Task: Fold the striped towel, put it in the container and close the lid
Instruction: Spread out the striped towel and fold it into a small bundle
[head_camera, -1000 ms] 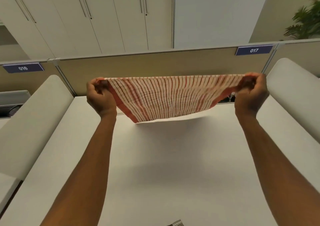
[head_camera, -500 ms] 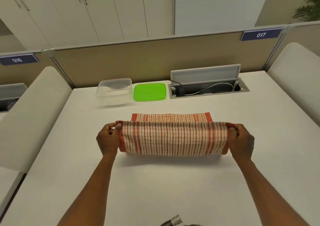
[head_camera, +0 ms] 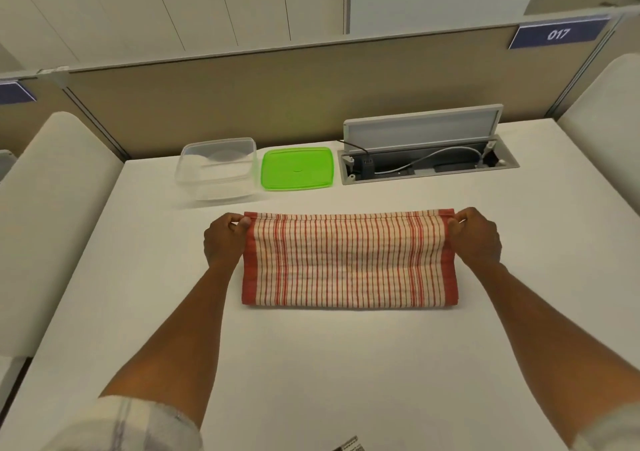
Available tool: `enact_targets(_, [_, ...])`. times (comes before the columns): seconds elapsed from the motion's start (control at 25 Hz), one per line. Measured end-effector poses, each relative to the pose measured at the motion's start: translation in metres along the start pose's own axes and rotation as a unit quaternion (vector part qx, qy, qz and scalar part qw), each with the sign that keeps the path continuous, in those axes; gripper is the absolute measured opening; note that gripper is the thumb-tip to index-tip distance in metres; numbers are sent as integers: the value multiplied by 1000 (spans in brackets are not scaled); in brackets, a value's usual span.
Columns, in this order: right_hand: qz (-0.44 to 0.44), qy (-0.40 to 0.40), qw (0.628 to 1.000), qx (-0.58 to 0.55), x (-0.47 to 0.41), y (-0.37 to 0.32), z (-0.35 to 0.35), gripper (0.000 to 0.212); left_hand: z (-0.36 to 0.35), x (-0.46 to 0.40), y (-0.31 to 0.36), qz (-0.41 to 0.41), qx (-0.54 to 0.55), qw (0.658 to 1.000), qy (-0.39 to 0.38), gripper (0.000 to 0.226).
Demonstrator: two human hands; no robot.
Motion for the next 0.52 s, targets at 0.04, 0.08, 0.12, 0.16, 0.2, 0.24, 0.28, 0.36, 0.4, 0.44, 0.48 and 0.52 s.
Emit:
enact_targets(0.04, [-7,-11,1000,6,-10,-1,-4,23,-6,-11,1,3,-6,1000,-6,18])
enact_targets(0.08, [-16,-22,1000,14,-19,-1,-10,20,-13,-21,1,10,-12,1000,-13,18])
enact_targets(0.12, [-21,-32,999,22,-23,-1,-15,17,-16,-26,1,20,-16,999,-20,18])
enact_targets(0.16, [-26,-40,998,30,-27,0,-20,14,-21,-30,-1,33,-20,999,-27,17])
enact_targets(0.2, [-32,-45,998,37,-32,3,-26,13,-26,-36,-3,46,-22,998,-31,16])
enact_targets(0.24, [-37,-49,997,42,-35,6,-30,12,-30,-39,-5,54,-24,998,-33,15])
enact_targets(0.28, [-45,-52,997,44,-38,9,-35,12,-35,-42,-7,60,-27,997,-34,14])
enact_targets(0.36, [-60,-44,997,35,-38,16,-41,15,-41,-44,-13,71,-33,997,-26,13])
enact_targets(0.4, [-63,-29,997,31,-37,18,-43,21,-43,-46,-16,82,-42,995,-21,16])
enact_targets(0.44, [-58,-10,998,34,-36,19,-44,27,-44,-47,-18,95,-56,994,-19,22])
enact_targets(0.48, [-44,9,998,41,-34,18,-46,30,-46,-49,-20,107,-74,991,-24,29])
enact_targets(0.52, [-22,27,998,50,-31,13,-48,30,-48,-51,-21,113,-91,989,-34,35])
Point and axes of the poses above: each hand's wrist, its own x-axis away from the middle knuckle, its own z-axis out of the back of the hand, y = z × x, the point moved 3 cm from there along -x, towards the middle knuckle, and after that the axes turned 12 degrees about -y, right-handed, at the moved point
